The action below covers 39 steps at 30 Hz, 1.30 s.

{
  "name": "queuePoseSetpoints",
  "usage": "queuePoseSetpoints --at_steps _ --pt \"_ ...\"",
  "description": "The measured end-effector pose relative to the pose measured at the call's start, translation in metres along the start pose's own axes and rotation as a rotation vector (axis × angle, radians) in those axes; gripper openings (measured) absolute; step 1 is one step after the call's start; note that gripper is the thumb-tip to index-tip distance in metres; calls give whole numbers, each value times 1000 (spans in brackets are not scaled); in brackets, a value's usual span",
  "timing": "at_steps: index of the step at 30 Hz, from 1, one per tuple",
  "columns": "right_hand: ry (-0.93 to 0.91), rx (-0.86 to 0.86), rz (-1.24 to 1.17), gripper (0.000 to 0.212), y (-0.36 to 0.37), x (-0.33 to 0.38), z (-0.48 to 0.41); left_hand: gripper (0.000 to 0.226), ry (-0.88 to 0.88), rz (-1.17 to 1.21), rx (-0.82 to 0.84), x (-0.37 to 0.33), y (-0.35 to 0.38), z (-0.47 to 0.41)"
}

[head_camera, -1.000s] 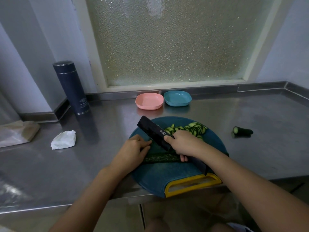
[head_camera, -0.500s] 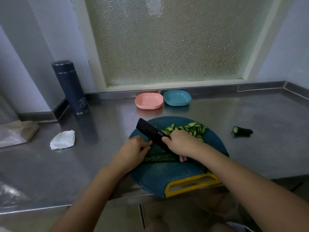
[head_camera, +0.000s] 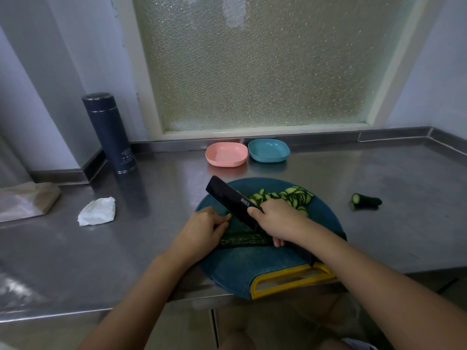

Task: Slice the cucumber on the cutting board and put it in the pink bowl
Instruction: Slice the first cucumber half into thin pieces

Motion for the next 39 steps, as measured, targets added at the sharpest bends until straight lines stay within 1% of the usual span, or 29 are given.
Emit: queuePoseSetpoints --at_steps 5,16,22,28,32,39 --pt "0 6 40 49 -1 3 2 30 -1 -3 2 2 1 1" --pt "7 -52 156 45 -5 11 -1 30 5 4 0 3 2 -1" --pt "63 20 90 54 3 4 -5 30 -6 -9 -5 3 1 -1" --pt "11 28 -38 49 4 -2 -5 30 -13 2 -19 2 0 0" --pt "-2 22 -16 45 2 2 -3 30 -13 9 -14 2 0 0" --pt "-3 38 -2 50 2 4 -1 30 -3 5 -22 -1 0 2"
Point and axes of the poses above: each hand's wrist, its own z-axis away from the middle knuckle, its own y-axis out of the palm, x = y × z, the point moved 9 cm from there along -z, towards the middle knuckle, and after that the axes turned 15 degrees about z, right-handed, at the moved point
